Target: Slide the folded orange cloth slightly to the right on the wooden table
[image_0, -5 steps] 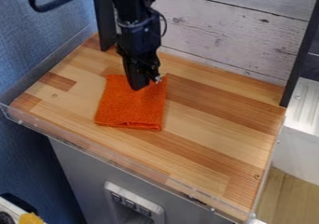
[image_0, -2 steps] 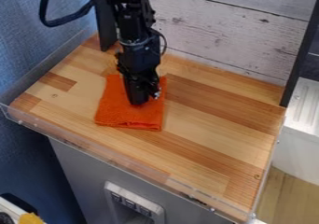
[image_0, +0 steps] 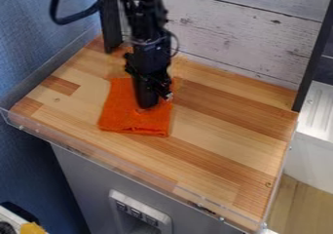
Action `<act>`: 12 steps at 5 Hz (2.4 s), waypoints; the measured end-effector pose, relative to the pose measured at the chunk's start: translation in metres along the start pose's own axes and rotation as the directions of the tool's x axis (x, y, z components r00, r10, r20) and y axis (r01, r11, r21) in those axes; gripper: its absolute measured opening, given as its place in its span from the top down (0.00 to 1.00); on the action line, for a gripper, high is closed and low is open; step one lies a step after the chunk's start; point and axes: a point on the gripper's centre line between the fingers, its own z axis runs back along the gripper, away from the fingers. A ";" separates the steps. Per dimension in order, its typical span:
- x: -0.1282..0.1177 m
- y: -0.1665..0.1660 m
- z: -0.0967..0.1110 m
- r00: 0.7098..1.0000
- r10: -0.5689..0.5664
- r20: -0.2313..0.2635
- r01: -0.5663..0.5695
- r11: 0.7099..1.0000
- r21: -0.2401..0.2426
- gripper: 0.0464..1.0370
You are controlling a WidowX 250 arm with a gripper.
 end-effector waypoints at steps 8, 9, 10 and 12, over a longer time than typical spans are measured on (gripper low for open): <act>0.070 -0.074 0.022 0.932 0.359 0.052 -0.360 0.933 0.006 0.81; 0.064 -0.077 0.024 0.940 0.342 0.010 -0.342 0.940 0.006 0.54; 0.056 -0.071 0.038 0.941 0.339 0.018 -0.339 0.941 0.003 0.25; 0.020 -0.054 0.055 0.939 0.344 0.032 -0.344 0.939 -0.003 0.04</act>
